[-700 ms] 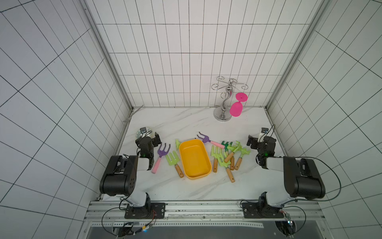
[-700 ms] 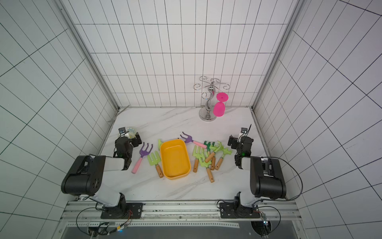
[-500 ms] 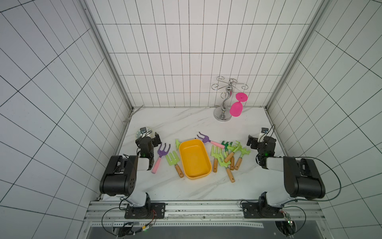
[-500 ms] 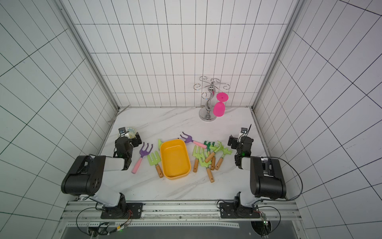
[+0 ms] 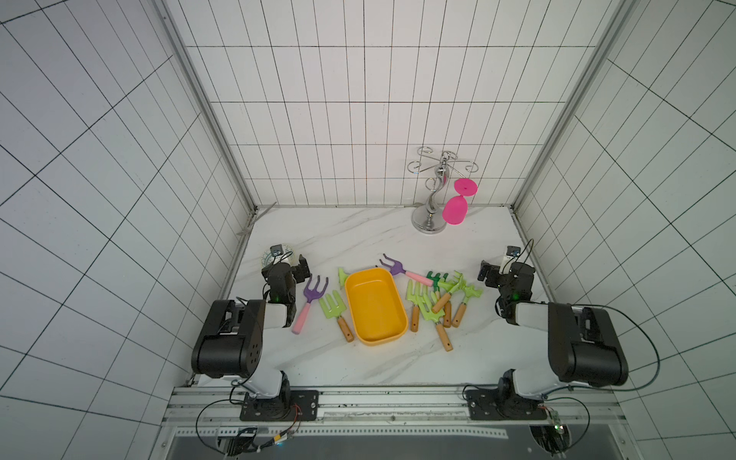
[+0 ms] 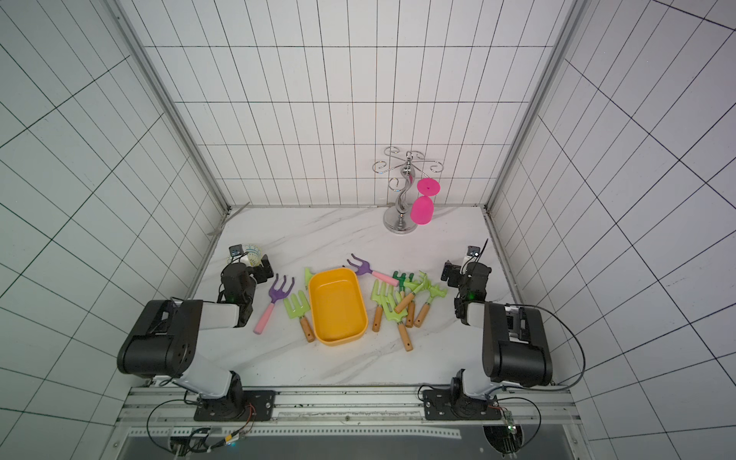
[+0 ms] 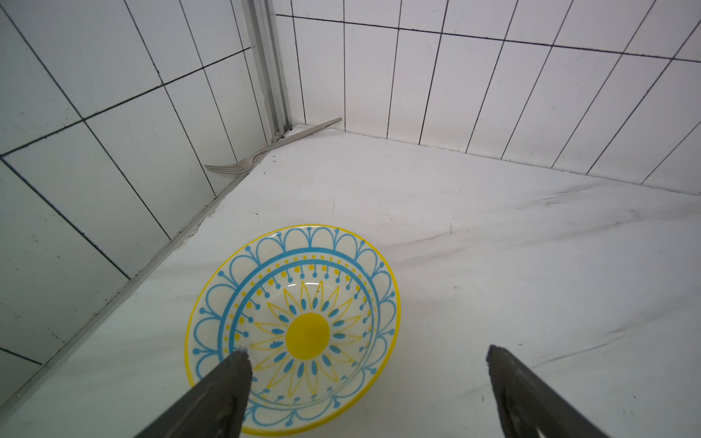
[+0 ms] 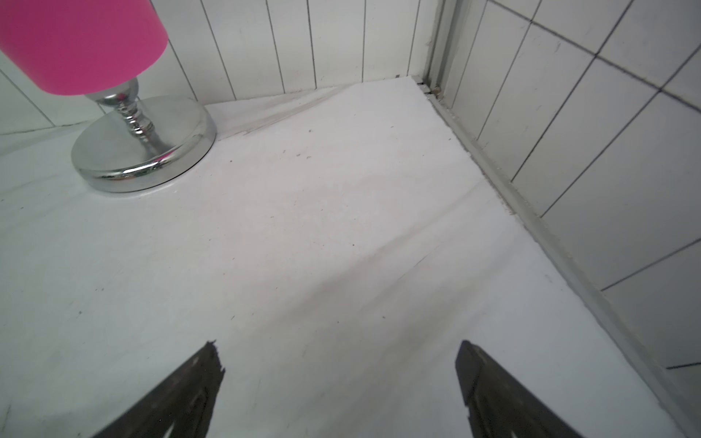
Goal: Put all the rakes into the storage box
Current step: Pick up the rake at the center of the board.
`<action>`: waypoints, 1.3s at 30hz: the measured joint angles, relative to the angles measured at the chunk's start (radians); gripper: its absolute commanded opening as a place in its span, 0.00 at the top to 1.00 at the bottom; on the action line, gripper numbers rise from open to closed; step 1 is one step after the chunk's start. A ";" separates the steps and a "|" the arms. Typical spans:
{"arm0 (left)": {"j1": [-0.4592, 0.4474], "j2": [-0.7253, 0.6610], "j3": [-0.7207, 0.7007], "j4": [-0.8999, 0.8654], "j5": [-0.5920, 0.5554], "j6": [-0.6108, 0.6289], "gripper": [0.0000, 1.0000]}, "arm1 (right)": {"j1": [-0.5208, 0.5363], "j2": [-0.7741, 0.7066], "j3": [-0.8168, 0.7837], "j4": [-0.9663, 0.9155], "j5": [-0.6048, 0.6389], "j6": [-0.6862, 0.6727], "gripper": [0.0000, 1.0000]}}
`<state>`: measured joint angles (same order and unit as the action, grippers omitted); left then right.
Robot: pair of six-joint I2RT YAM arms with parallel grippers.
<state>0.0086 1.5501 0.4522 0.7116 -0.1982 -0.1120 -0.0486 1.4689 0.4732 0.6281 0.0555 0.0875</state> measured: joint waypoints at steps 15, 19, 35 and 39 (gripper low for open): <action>-0.267 -0.345 0.559 -1.102 -0.043 -0.317 0.13 | 0.115 -0.160 0.620 -1.170 -0.048 0.429 0.03; -0.419 -0.358 0.537 -1.326 -0.041 -0.446 0.13 | 0.284 -0.253 0.534 -1.326 -0.063 0.493 0.10; -0.623 -0.314 0.489 -1.482 -0.045 -0.584 0.12 | 0.540 -0.162 0.383 -1.430 -0.043 0.712 0.20; -0.623 -0.315 0.480 -1.487 -0.045 -0.584 0.13 | 0.541 -0.095 0.396 -1.407 -0.023 0.730 0.19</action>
<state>-0.6144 1.2354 0.9325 -0.7757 -0.2436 -0.6960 0.4923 1.3735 0.8692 -0.7788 0.0326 0.8173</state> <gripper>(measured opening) 0.876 0.804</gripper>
